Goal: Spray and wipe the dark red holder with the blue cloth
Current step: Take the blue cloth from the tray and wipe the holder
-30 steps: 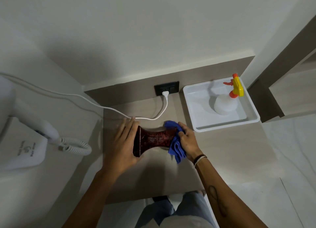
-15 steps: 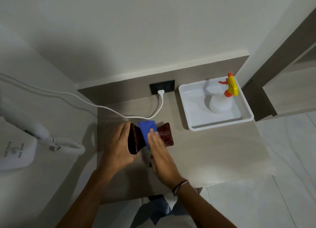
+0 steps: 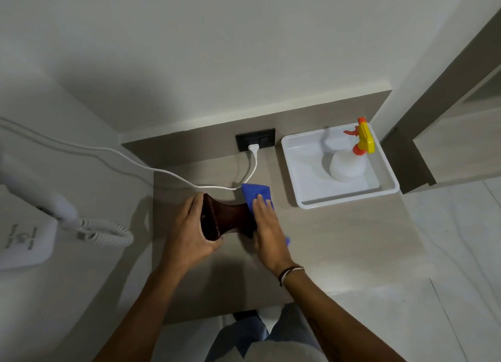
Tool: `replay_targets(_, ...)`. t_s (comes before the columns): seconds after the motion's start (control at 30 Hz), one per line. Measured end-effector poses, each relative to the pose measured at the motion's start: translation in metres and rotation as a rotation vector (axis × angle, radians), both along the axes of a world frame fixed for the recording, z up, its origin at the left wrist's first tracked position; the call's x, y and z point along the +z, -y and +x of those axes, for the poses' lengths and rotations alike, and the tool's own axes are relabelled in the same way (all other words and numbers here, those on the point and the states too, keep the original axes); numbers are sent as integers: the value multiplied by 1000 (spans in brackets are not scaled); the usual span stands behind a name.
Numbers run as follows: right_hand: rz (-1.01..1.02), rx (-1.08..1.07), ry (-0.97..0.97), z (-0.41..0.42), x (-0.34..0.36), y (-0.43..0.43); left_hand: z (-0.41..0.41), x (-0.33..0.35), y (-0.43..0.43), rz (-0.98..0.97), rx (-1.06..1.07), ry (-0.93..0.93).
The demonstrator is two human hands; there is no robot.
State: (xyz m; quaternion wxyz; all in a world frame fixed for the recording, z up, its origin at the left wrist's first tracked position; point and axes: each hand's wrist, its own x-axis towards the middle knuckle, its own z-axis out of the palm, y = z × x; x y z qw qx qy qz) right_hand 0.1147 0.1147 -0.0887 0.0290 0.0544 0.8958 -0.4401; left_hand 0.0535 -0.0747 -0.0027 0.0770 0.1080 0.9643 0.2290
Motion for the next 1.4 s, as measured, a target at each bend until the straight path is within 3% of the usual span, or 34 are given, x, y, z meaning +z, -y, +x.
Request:
replay_targets(0.13,-70,257,-198,14,17,53,2,-4,8,26,18,30)
replay_targets(0.2,-69,300,-207,12,10,39,4,-5,14,-1,48,47)
replay_targets(0.37,36,22,16,-5,-1,-4,4,-2,3,20,74,12)
replay_targets(0.5,-75,187,-215,5,16,54,-3,-3,3,9,34,41)
replay_targets(0.57,-49,244,-266,5,6,44,-2,-3,8,-13,35,39)
replay_targets(0.67,53,91,-74,1,-12,-2,-1,2,11,-48,82,41)
replay_targets(0.77,-156,-187,37,-2,-17,-29,-5,8,3,26,171,42)
replay_targets(0.87,-426,-325,76,0,-12,-25,-5,8,-3,178,307,112)
replay_targets(0.97,-652,-445,169,-6,-8,-21,-4,12,-3,173,213,165)
replay_targets(1.13,-766,-583,209,-27,-3,-28,-2,15,8,-23,-136,236)
replay_targets(1.23,-776,-542,203,-32,-5,-30,2,11,8,-158,-201,134)
replay_targets(1.4,-881,-595,257,-37,-8,-30,-1,8,10,-130,-222,192)
